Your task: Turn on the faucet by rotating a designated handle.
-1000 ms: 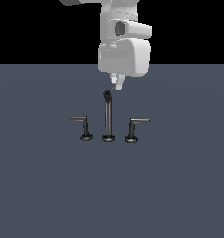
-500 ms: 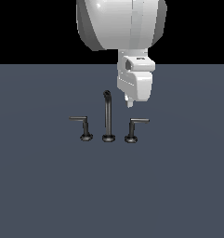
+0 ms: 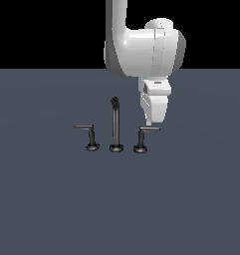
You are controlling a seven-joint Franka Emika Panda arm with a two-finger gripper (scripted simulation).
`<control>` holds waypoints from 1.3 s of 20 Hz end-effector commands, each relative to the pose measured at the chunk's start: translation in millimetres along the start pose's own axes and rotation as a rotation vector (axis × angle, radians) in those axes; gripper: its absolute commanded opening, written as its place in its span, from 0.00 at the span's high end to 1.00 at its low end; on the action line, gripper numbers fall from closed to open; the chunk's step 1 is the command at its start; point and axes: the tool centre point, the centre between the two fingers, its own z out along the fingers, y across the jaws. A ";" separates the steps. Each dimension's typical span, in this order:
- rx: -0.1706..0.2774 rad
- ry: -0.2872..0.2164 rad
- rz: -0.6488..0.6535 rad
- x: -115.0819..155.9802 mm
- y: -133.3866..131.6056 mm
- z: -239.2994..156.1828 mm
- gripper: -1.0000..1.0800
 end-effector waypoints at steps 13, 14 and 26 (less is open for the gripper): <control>0.001 -0.001 0.053 11.3 -4.4 11.0 1.00; 0.001 -0.001 0.053 11.3 -4.4 11.0 1.00; 0.001 -0.001 0.054 23.9 25.4 11.0 1.00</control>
